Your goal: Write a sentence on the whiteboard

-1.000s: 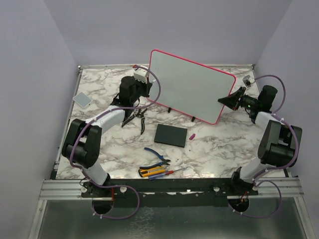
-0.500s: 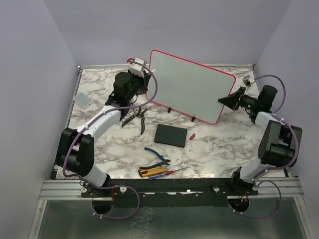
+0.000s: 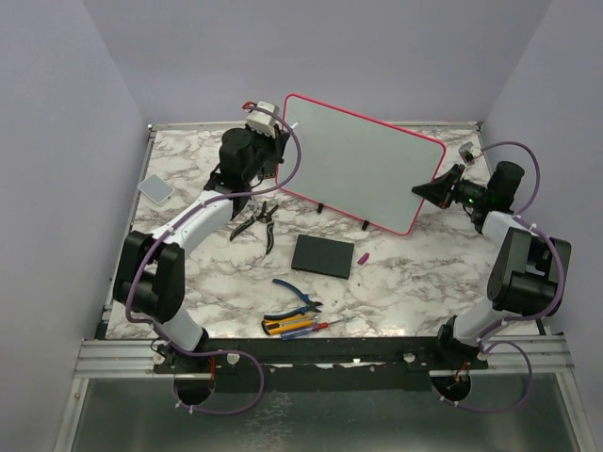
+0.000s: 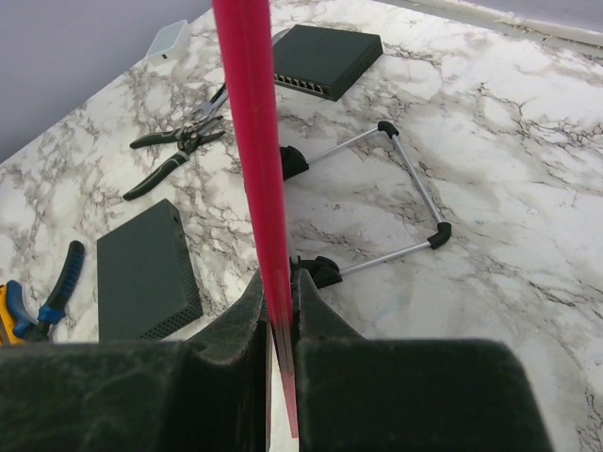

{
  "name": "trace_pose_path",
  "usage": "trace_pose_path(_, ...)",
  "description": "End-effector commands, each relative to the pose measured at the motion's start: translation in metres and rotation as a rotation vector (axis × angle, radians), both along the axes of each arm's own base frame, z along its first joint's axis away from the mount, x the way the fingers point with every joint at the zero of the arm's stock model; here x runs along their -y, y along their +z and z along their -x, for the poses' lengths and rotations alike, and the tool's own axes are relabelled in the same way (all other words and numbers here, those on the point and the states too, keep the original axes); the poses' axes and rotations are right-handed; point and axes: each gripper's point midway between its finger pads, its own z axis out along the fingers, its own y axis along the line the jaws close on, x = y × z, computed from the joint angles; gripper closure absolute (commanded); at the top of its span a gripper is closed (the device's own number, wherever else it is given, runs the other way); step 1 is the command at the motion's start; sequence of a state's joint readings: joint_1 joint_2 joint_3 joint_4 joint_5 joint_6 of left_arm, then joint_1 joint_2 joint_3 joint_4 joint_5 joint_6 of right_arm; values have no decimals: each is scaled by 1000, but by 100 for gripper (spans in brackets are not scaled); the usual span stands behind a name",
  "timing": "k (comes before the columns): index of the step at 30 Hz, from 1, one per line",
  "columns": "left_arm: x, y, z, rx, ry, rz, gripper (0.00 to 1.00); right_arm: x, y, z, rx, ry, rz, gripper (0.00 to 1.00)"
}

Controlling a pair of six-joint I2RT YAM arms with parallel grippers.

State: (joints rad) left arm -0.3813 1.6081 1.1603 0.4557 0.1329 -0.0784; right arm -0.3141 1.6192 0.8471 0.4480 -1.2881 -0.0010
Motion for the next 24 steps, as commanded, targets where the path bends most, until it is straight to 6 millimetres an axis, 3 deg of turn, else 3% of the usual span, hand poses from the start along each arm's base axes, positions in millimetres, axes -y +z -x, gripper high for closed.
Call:
trace_pose_path(1, 2, 14, -12, 29, 11, 34, 100, 9, -29, -6, -90, -100, 28, 99)
trace_pose_path(18, 7, -4, -25, 0, 13, 21, 100, 10, -30, -6, -90, -100, 28, 99)
trace_pose_path(24, 14, 0, -23, 3, -25, 43, 100, 9, -30, -7, -95, -97, 25, 99)
